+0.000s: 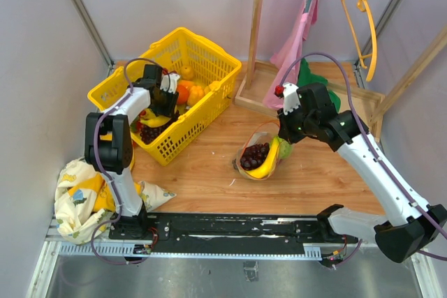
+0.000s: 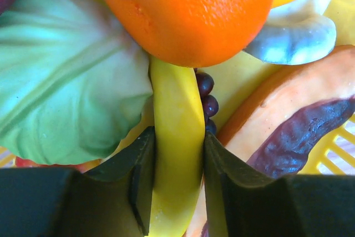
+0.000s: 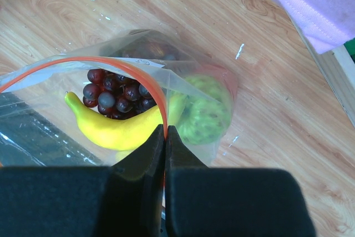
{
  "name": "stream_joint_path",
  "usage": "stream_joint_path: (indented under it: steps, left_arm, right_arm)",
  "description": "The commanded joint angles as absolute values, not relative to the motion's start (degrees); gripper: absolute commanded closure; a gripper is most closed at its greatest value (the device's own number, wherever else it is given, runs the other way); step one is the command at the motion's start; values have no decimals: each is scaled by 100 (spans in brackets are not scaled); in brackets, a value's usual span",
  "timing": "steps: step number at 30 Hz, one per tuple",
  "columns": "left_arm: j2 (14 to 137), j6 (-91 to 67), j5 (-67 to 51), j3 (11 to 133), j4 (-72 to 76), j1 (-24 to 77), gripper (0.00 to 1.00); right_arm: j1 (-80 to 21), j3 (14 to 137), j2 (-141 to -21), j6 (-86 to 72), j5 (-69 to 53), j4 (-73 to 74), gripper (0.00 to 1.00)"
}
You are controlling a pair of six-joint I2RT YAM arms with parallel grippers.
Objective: Place the food in the zip-top bag and seal the zipper
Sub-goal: Pick up the fake fruit from the bin.
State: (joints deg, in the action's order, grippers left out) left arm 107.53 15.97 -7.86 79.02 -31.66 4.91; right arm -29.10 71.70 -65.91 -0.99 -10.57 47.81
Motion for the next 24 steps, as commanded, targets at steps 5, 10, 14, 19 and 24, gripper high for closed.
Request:
stream_joint_path:
  steps: [5, 10, 14, 19, 24]
  left_arm:
    - [10407, 1549, -1308, 7994, -3373, 416, 81]
    - [10093, 1448, -1376, 8024, -3392, 414, 86]
    - [9783, 1244, -1309, 7995, -3375, 415, 89]
    - [9224, 1040, -1441, 7861, -3279, 414, 90]
    - [8697, 688, -1486, 7815, -3116, 421, 91]
  right_arm:
    - [-2953, 7185, -6590, -62, -1056, 4796, 99]
    - [-2952, 7228, -6601, -70, -1021, 4833, 99]
    - [-2948, 7249, -6623, -79, -1016, 4839, 99]
    - [-2949, 7281, -6666, -88, -1011, 4833, 99]
    - [-2953, 7302, -6693, -88, -1014, 4834, 99]
